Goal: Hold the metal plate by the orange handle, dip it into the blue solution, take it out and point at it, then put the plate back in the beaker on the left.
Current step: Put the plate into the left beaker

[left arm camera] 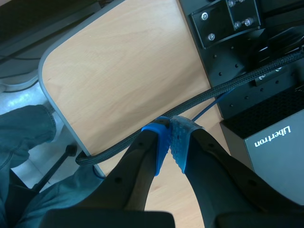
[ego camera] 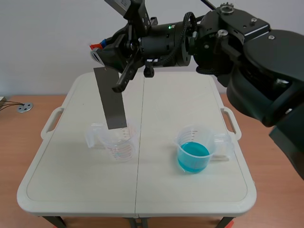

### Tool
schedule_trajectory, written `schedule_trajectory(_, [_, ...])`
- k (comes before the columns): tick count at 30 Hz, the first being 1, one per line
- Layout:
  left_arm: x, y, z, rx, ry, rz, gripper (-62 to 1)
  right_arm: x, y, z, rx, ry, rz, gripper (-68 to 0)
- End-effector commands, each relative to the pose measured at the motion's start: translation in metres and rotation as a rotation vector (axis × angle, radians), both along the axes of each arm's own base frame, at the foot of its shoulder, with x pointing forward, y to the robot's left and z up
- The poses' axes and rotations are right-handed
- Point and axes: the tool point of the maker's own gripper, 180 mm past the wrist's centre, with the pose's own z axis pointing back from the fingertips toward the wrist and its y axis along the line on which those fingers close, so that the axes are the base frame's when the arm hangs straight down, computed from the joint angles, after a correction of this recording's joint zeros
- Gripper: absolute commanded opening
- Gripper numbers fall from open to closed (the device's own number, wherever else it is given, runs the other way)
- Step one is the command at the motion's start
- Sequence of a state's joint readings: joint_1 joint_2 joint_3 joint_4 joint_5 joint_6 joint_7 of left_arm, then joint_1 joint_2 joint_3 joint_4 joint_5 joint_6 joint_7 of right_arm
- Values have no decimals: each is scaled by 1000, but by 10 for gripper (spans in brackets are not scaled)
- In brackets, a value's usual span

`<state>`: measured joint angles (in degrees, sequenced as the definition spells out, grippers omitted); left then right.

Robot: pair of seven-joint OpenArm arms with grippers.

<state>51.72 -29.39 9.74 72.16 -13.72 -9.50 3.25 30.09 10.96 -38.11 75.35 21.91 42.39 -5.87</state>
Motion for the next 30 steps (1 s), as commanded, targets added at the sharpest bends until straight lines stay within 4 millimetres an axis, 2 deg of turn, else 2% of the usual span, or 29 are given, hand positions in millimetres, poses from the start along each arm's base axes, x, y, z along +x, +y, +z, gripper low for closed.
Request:
schedule_trajectory(1, [1,-3,3,-13,-5,-1,-582,-3,6,7,21,-10,26,-662])
schedule_trajectory(9, [-2,-2,2,-5,11,-4,-582,-10,12,-17,7,49,57,-662])
schedule_trajectory(20, [-2,-2,2,-5,11,-4,-582,-23,11,-42,9,130,54,-662])
schedule_trajectory(30, [-2,-2,2,-5,11,-4,-582,-29,10,-56,6,169,35,-662])
